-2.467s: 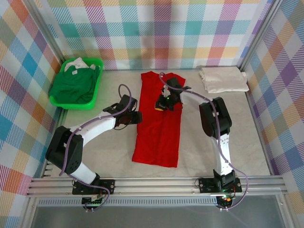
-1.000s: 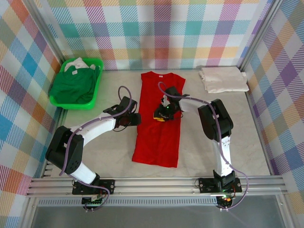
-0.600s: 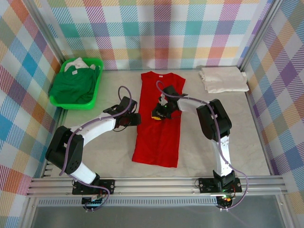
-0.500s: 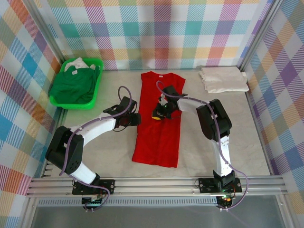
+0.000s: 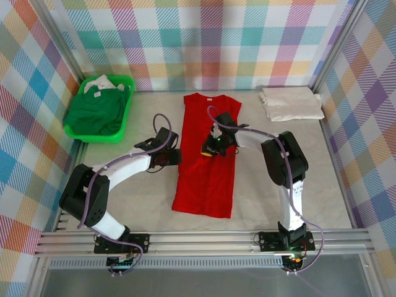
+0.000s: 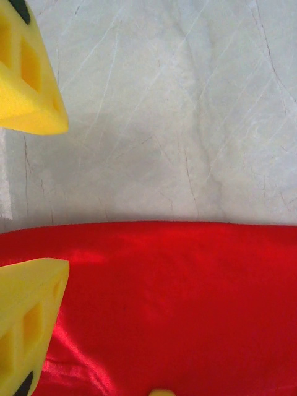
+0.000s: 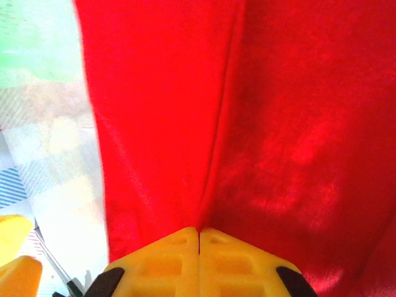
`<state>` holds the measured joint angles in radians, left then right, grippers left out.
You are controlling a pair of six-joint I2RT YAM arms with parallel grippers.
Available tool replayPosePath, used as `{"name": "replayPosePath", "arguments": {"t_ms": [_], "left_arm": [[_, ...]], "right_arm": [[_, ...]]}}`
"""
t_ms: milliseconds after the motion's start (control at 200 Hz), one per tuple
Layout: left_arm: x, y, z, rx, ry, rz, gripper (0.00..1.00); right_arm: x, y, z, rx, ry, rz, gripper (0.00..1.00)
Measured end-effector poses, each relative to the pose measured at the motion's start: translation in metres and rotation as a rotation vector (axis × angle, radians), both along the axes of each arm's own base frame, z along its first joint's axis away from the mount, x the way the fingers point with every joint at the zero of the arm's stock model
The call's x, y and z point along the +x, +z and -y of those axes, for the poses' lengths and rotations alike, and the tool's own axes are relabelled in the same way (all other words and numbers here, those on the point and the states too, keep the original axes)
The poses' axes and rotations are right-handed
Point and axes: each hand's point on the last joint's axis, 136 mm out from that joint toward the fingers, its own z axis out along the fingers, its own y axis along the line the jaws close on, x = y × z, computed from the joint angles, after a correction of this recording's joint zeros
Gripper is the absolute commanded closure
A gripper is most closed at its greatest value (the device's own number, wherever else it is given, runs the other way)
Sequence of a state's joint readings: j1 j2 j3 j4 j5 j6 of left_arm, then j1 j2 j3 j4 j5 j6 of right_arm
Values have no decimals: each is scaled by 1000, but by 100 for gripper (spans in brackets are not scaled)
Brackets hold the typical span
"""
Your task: Fold and stack the t-shirts
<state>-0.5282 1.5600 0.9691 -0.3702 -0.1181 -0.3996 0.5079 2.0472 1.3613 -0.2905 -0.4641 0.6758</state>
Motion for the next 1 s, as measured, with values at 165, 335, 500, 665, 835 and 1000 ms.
{"name": "replayPosePath", "arguments": {"t_ms": [165,335,500,665,835,1000], "left_arm": [[0,0,-1,4,2,2,44],[1,0,-1,5,4,4,44],[1,0,-1,6,4,4,44],[1,-2,-1,7,4,-1,43],[7,-3,4,10,-2,-16,41],[46,26,28,-15,-34,55,42]], "right_arm": [[4,18,6,9,-23,46,100],[7,15,17,-15,-52,54,100],[12,10,27,-42,-80,55,100],[10,-2,28,-53,-78,32,76],[5,-15,30,-71,-70,2,68],[12,6,39,-74,-91,52,71]]}}
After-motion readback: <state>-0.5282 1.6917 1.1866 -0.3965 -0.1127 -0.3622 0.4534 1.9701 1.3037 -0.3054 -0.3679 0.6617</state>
